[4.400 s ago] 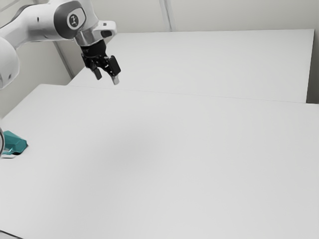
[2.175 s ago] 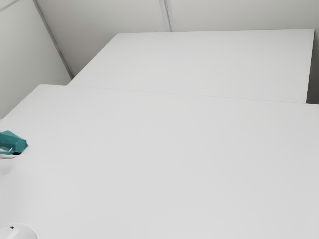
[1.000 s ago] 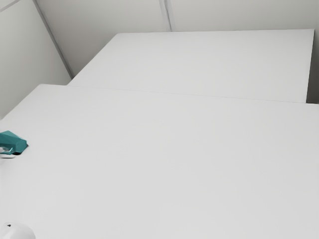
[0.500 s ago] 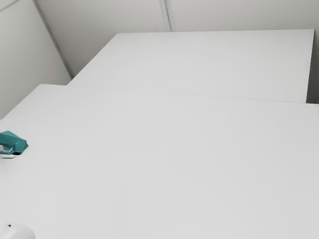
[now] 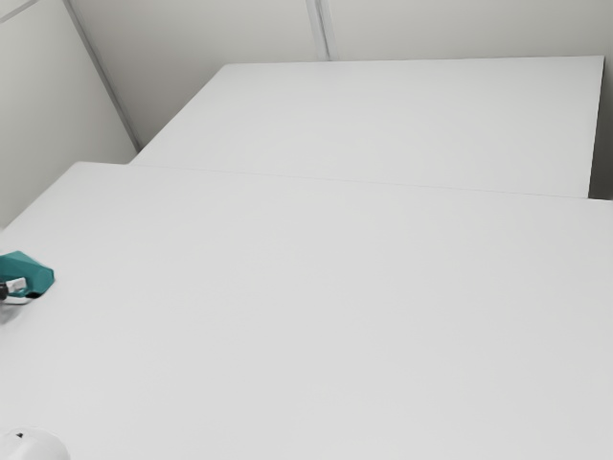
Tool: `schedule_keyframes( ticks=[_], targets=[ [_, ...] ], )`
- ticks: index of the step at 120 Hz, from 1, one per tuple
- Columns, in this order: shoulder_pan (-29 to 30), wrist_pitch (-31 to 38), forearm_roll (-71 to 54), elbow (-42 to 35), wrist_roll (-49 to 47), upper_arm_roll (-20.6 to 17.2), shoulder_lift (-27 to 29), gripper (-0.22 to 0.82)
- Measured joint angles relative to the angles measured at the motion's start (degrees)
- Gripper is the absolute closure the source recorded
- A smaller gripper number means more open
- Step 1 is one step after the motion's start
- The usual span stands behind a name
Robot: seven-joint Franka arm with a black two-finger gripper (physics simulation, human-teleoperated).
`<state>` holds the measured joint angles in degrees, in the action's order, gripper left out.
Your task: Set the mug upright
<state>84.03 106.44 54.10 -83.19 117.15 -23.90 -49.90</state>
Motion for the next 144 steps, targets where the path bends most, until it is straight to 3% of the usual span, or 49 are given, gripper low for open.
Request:
schedule_keyframes(
  ticks=[24, 50, 80, 116, 136, 144],
  targets=[
    [-0.8, 0.2, 0.0, -0.6, 0.1, 0.0, 0.9, 0.13],
    [-1.2, 0.2, 0.1, -0.6, 0.2, 0.0, 1.9, 0.41],
    [-3.0, 0.3, 0.2, -0.6, 0.2, 0.2, 4.6, 0.65],
    [-7.1, 1.8, 0.5, -4.0, -0.4, 2.7, 11.1, 0.75],
    [-13.6, 5.5, 0.5, -14.4, -2.7, 7.0, 21.9, 0.76],
    [-19.7, 7.9, 0.3, -18.5, -4.3, 9.8, 26.7, 0.76]
  ],
)
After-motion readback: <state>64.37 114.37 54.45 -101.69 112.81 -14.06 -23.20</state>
